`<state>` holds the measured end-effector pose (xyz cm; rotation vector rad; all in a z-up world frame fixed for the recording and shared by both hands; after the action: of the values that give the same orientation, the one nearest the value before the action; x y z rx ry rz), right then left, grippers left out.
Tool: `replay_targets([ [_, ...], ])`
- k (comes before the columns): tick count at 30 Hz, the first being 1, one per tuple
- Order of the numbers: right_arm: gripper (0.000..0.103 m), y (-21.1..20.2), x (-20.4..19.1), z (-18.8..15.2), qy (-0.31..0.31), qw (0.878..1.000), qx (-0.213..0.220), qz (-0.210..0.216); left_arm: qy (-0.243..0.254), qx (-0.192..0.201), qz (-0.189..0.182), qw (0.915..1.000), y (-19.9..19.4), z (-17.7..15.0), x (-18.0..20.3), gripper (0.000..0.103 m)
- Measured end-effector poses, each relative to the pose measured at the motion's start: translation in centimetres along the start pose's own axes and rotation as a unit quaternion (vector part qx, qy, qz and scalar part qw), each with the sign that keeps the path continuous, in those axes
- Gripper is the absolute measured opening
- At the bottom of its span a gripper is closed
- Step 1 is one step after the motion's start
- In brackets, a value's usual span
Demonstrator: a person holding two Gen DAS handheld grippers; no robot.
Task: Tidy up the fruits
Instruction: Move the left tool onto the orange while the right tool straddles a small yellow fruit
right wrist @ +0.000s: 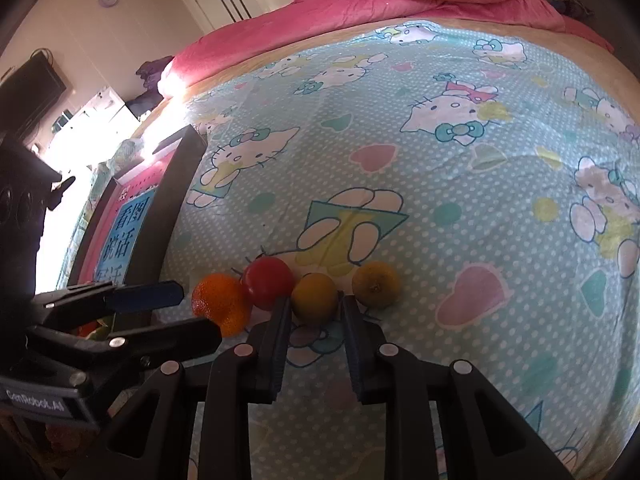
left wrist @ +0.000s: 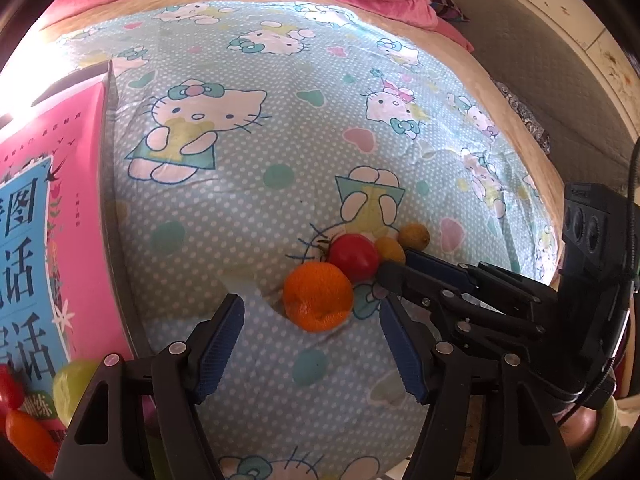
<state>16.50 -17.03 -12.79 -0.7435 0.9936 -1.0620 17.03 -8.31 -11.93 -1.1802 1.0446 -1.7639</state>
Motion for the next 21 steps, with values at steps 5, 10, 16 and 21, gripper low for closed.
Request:
replay_targets([
  [5, 0.024, -0.1, 0.1, -0.1, 0.005, 1.000, 0.000, 0.006, 0.013, -0.006, 0.026, 0.9996, 0.7, 0.4, 0.1, 0.071],
  [10, 0.024, -0.2, 0.1, -0.2, 0.005, 1.000, 0.000, 0.007, 0.022, -0.008, 0.055, 0.9982, 1.1, 0.6, 0.0, 0.070],
  [16, 0.024, -0.2, 0.1, -0.2, 0.009, 1.000, 0.002, 0.009, 0.023, -0.002, 0.070, 0.9973, 1.2, 0.8, -0.2, 0.068],
  [21, 0.024, -0.4, 0.1, -0.2, 0.012, 1.000, 0.006, 0.012, 0.040, 0.006, 0.044, 0.9982, 1.0, 0.7, 0.8, 0.041],
])
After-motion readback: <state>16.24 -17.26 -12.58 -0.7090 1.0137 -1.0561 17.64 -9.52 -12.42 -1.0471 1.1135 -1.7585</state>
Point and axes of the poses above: each gripper's, at about its wrist camera, not at the fingertips, and y roughly the way its jaws point, x to its right, z to its top, the point moved 7 cm from there along y, roughly the way its jaws point, and after that the axes turned 8 degrees about -x, right-handed, at the moved point
